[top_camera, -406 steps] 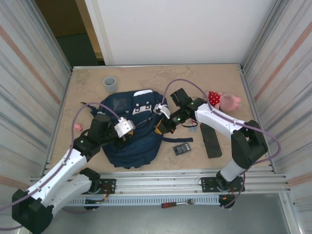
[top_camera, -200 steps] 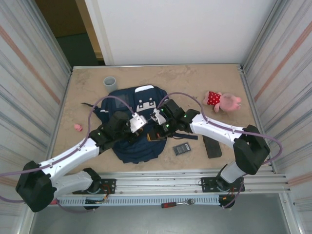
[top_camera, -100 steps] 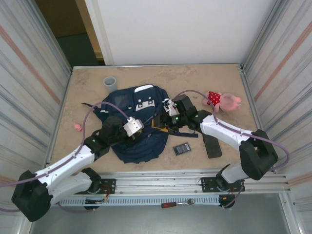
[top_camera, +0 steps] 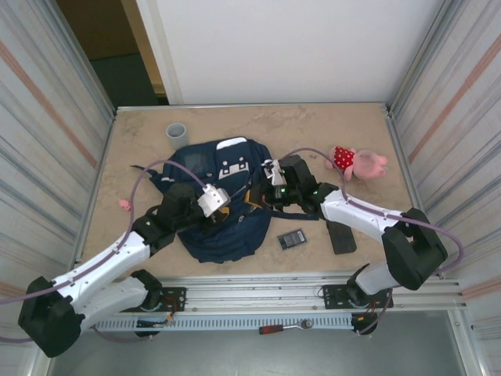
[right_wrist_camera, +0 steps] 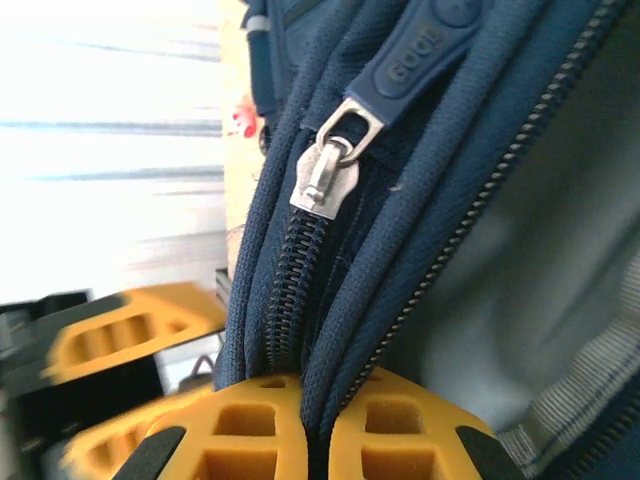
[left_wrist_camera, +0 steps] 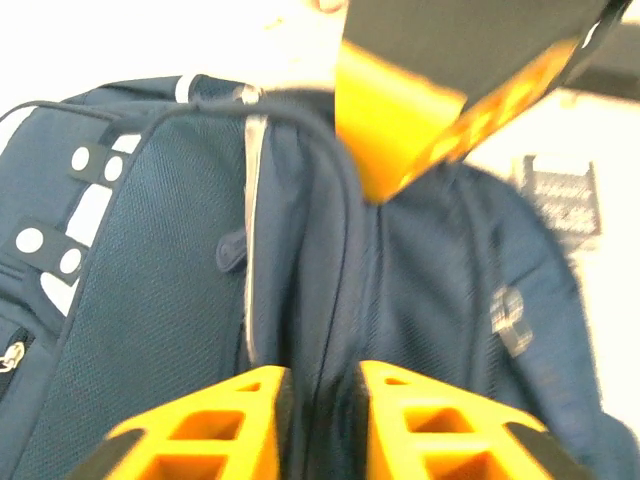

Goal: Pack books, pencil case, and school supplies into a backpack

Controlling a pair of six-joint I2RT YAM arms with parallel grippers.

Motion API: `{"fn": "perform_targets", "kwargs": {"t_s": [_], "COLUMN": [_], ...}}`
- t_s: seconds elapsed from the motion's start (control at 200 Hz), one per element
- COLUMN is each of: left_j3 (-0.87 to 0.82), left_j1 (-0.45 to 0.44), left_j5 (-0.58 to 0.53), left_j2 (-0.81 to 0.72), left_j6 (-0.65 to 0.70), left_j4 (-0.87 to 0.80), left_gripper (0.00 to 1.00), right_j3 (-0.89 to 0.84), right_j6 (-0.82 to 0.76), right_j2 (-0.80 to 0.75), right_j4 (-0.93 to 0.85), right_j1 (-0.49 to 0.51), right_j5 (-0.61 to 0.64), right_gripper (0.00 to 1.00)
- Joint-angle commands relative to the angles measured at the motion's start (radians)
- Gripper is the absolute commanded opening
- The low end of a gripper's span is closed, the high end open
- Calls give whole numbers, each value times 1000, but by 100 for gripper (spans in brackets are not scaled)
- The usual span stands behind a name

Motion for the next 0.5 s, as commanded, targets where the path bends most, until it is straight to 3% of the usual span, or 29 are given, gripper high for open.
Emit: {"fn": "perform_targets", "kwargs": {"t_s": [0.0,0.14,0.246,0.356,0.491], "left_j3": [84,80,77,74,124], "left_j1": [-74,-213,-328,-404,-411], "left_j5": [-46,-227,-416,-464,-500], "left_j2": [-69,-108,-101,-36,70], "left_j6": [-277,-644,-859,-904,-927], "left_j4": [-136,-249,-334,-322,-378], "left_gripper": [33,45,48,52,55], "right_j3": [-17,-29,-22,-17,-14], "right_j6": [54,63,61,61,59], "right_j2": [-32,-36,-32,-29,-35], "right_j4": [138,169,164,162,156], "right_j1": [21,53,68,79,80], "right_j5": [147,189,205,209,204], "right_gripper": [0,0,0,0,0]}}
